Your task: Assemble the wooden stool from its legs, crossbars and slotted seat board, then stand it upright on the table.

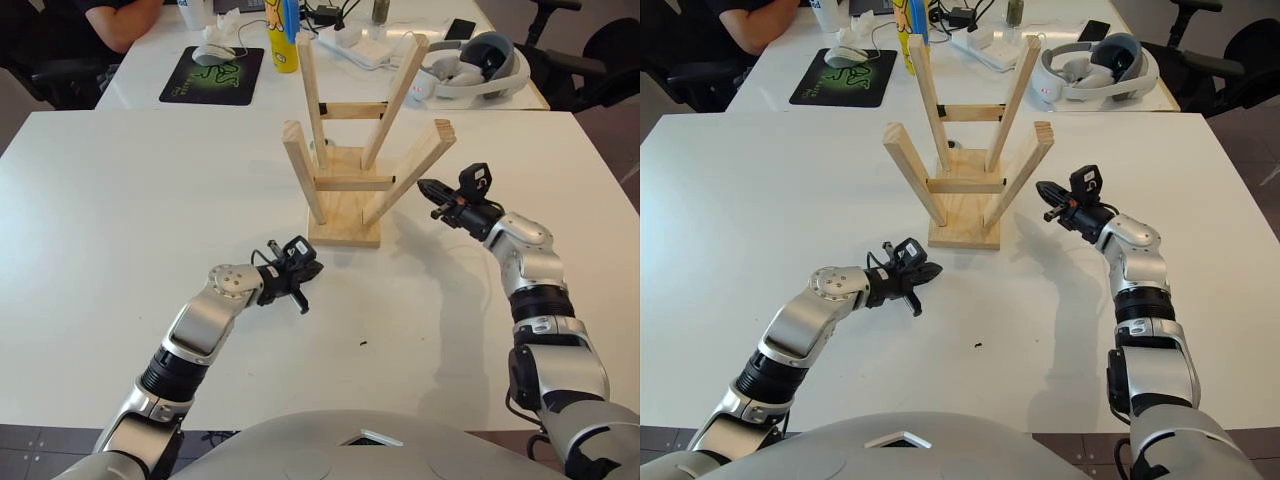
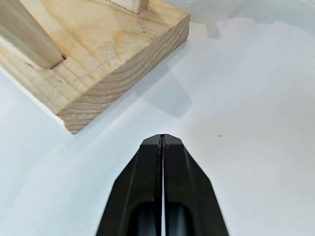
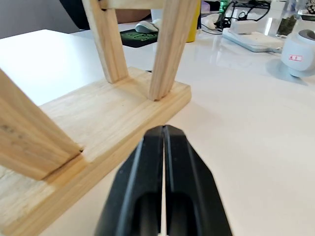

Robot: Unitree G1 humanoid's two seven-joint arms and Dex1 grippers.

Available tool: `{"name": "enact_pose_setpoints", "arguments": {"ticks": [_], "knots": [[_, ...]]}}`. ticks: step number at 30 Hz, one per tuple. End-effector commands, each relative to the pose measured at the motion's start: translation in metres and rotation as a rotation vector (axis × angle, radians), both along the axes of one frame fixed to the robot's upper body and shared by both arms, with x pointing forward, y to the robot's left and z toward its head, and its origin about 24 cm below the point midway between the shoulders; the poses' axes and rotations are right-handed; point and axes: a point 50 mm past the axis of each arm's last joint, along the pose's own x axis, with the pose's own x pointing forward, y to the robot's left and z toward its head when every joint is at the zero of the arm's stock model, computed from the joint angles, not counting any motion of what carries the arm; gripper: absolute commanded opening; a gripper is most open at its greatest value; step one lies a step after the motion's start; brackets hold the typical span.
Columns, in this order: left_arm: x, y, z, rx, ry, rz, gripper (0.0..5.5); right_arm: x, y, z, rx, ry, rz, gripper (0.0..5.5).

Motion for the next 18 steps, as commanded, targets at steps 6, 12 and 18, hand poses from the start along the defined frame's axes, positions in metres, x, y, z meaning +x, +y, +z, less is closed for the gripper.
{"name": "enact_pose_setpoints", "arguments": {"ticks": [6,12,18], "knots": [[-0.009,0.007,-0.016,0.021,0.059,-0.007,0.01,-0.002,0.044,0.009,0.135,-0.101,0.200,0.00],[-0.007,0.016,-0.018,0.033,0.072,-0.009,0.01,-0.007,0.050,0.007,0.156,-0.092,0.273,0.00],[0.000,0.070,-0.014,0.126,0.090,0.069,0.01,-0.035,0.079,0.000,0.074,-0.048,0.524,0.00]]}}
